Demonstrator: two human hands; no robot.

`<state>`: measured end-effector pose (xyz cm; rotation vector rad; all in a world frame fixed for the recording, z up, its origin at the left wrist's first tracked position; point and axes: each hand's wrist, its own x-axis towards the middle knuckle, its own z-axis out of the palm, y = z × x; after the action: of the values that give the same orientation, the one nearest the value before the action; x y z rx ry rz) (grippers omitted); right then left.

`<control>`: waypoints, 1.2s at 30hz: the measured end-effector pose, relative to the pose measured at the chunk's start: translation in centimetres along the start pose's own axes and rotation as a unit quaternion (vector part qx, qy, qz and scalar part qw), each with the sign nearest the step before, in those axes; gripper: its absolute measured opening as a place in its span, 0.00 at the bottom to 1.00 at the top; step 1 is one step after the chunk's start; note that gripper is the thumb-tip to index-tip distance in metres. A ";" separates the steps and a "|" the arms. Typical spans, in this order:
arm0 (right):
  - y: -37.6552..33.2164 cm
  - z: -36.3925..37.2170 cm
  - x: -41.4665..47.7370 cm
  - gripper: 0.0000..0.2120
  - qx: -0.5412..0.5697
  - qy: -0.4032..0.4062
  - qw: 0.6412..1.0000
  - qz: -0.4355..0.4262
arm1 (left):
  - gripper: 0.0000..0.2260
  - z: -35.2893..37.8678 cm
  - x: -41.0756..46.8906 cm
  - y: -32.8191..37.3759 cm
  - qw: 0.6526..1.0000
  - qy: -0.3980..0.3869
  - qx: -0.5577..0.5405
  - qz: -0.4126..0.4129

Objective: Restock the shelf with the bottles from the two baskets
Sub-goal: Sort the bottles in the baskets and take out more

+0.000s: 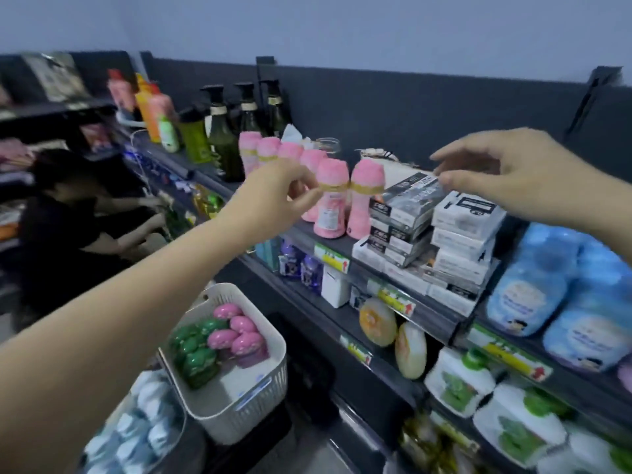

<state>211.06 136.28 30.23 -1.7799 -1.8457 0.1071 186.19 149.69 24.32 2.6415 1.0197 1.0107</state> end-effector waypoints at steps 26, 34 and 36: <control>-13.4 38.1 -1.2 0.13 0.090 -0.303 0.947 0.057 | 0.04 -6.3 -34.8 -24.1 0.942 -0.091 -0.002 -0.322; -6.5 44.6 3.2 0.14 0.069 -0.360 0.929 0.057 | 0.04 1.3 -31.1 -26.4 0.932 -0.160 0.000 -0.324; -4.6 46.8 4.5 0.14 0.066 -0.386 0.918 0.060 | 0.04 3.6 -30.1 -27.4 0.930 -0.157 -0.012 -0.333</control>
<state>186.31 155.03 -5.41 -1.8978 -2.1506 1.0926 156.98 151.77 -4.21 2.0667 1.6217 0.4253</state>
